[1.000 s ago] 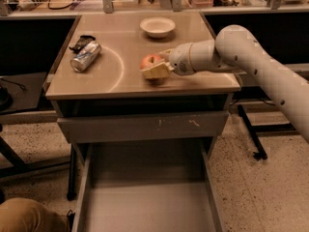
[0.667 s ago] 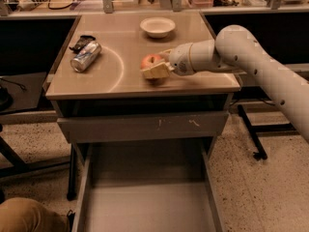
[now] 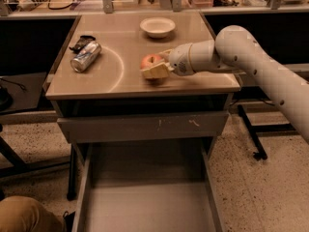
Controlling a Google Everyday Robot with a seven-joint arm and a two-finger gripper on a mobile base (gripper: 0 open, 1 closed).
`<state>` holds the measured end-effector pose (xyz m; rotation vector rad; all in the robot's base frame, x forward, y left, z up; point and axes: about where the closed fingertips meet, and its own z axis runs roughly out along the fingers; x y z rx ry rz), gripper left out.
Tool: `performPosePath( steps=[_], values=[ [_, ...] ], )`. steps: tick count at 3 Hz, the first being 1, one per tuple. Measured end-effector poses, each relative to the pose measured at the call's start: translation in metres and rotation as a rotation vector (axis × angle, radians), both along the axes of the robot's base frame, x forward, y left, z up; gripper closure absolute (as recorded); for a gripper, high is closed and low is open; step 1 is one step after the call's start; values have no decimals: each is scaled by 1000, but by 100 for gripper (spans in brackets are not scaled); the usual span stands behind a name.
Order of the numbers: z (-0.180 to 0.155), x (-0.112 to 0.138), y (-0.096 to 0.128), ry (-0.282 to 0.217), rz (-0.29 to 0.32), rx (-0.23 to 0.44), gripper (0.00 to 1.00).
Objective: Pick apple from middle drawer and place on counter
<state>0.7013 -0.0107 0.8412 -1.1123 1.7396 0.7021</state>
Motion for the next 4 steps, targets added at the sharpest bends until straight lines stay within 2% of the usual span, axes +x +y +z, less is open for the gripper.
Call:
performPosePath(
  steps=[1, 2, 3, 4],
  values=[
    [0, 0, 0, 0, 0, 0, 11],
    [0, 0, 0, 0, 0, 0, 0],
    [0, 0, 0, 0, 0, 0, 0],
    [44, -11, -14, -53, -32, -26, 0]
  ],
)
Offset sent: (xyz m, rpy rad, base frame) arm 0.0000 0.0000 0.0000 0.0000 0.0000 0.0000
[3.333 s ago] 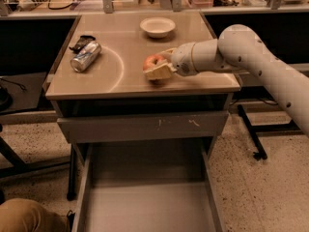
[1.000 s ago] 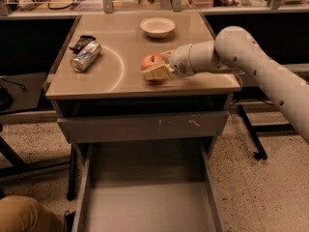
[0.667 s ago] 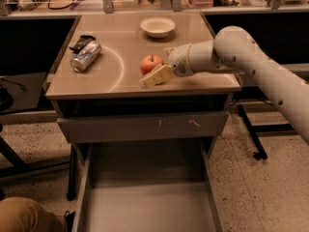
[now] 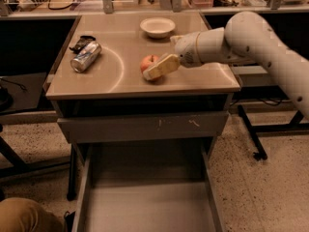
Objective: Pick apple from middle drawer and place on counter
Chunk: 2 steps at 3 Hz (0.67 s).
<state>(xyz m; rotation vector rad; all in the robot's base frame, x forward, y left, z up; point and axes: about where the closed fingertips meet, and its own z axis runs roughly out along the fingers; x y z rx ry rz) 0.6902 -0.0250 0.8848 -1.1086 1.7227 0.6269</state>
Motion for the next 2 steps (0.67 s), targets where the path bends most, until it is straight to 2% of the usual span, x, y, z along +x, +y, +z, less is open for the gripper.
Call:
performPosePath(
  steps=[1, 2],
  values=[
    [71, -27, -26, -106, -73, -39, 0],
    [84, -33, -24, -126, -73, -47, 0]
  ],
)
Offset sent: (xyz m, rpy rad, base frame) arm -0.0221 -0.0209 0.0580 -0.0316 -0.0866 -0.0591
